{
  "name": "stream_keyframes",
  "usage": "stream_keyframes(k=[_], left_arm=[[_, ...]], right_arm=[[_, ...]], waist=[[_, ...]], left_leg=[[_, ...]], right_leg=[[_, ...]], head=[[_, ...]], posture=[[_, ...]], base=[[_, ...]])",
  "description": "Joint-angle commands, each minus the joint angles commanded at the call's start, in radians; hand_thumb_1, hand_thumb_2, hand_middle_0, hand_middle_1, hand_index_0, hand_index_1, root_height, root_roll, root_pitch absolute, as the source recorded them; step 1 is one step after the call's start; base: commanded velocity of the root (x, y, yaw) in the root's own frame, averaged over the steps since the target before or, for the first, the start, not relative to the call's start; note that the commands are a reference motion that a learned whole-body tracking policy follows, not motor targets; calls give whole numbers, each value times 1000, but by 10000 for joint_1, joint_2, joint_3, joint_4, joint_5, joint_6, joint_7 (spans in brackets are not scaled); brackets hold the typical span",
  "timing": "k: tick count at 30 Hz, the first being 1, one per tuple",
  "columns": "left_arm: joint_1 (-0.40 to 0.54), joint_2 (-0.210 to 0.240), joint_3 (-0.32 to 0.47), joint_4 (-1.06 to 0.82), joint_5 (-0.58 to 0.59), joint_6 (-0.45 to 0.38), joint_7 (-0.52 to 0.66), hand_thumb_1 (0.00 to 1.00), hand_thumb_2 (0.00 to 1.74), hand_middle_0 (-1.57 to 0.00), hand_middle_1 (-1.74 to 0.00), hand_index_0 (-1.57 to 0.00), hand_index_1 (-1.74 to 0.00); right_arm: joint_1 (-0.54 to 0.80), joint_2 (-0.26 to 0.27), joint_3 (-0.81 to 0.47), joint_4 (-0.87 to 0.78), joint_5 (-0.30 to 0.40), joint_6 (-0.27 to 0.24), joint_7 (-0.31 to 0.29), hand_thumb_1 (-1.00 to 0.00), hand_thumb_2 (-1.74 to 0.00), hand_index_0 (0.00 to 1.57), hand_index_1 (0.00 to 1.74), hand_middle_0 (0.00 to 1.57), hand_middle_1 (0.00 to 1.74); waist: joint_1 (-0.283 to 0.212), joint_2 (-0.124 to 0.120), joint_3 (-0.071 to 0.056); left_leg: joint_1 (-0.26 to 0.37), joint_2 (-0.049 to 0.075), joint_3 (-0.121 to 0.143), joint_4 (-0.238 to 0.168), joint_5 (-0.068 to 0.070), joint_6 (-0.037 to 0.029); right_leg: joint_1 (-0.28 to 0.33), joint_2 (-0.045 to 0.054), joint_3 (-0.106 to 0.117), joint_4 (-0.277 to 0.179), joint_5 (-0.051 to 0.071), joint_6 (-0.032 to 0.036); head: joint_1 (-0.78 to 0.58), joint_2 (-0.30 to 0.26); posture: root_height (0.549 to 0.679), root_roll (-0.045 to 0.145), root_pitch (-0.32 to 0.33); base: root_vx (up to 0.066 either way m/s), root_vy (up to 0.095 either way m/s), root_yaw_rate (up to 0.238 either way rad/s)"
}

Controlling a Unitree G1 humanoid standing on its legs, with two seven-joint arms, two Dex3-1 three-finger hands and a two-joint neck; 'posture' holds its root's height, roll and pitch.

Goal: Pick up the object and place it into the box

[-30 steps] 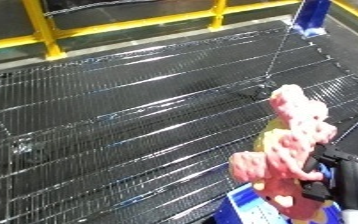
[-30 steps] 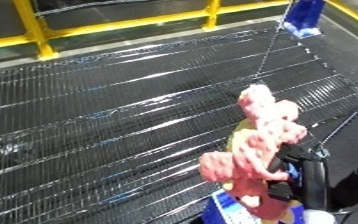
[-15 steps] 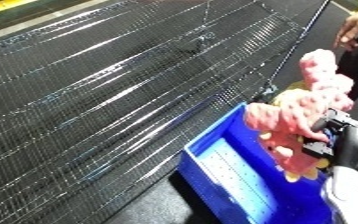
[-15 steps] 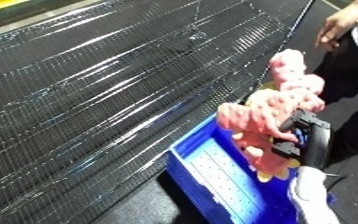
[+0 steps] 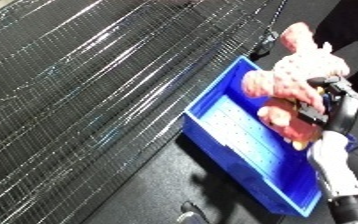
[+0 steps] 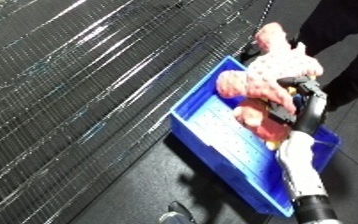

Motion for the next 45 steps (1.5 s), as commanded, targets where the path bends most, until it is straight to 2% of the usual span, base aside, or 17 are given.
stream_keyframes(k=[6,16,22,30,36,38,45], left_arm=[[113,8,47,-40,18,-6,-47,1000,1740,-1570,-1740,-1570,-1740],[354,40,161,-62,71,5,-67,1000,1740,-1570,-1740,-1570,-1740],[477,30,326,-173,72,50,-60,1000,1740,-1570,-1740,-1570,-1740],[734,-36,829,-287,100,258,-62,1000,1740,-1570,-1740,-1570,-1740],[1021,-99,1176,-487,184,458,-117,1000,1740,-1570,-1740,-1570,-1740],[1103,-114,1287,-534,221,510,-104,1000,1740,-1570,-1740,-1570,-1740],[1192,-87,1595,-750,360,613,-17,1000,1740,-1570,-1740,-1570,-1740]], right_arm=[[-11,-40,44,142,-108,96,-87,0,0,0,0,0,0],[-84,-36,36,272,-91,76,-262,0,0,0,0,0,0],[-94,195,246,14,-148,32,-182,0,0,0,0,0,0],[74,797,893,-1793,-145,-41,721,0,0,0,0,0,0],[40,1075,1655,-2822,471,-14,1788,0,0,0,0,0,0],[-39,1080,1889,-3054,488,35,2008,0,0,0,0,0,0],[-649,925,2841,-3401,389,296,2514,0,0,0,0,0,0]], waist=[[42,97,-66],[230,88,-145],[436,-9,-179],[793,-379,-282],[1257,-724,-253],[1411,-842,-237],[1959,-1123,-128]], left_leg=[[89,22,63,-194,71,-13],[161,93,68,-415,189,-48],[148,133,13,-467,249,-59],[67,187,-207,-502,343,-95],[-129,206,-458,-411,420,-114],[-214,209,-538,-346,428,-118],[-563,174,-808,-65,447,-115]], right_leg=[[66,-6,-28,-109,-62,9],[130,10,-96,-202,-129,21],[152,56,-167,-204,-174,15],[211,149,-311,-210,-168,14],[204,195,-437,-146,-113,8],[182,209,-469,-99,-95,8],[19,256,-508,172,-64,-8]], head=[[-23,25],[96,40],[-200,-10],[-1260,31],[-2560,279],[-2849,385],[-4865,1455]], posture=[[633,105,-212],[636,105,-205],[636,102,-203],[637,92,-201],[637,81,-201],[636,78,-202],[634,72,-203]], base=[[9,-8,-11],[10,-21,11],[7,-19,31],[-4,-16,92],[-30,-16,135],[-30,-16,126],[-25,-10,115]])
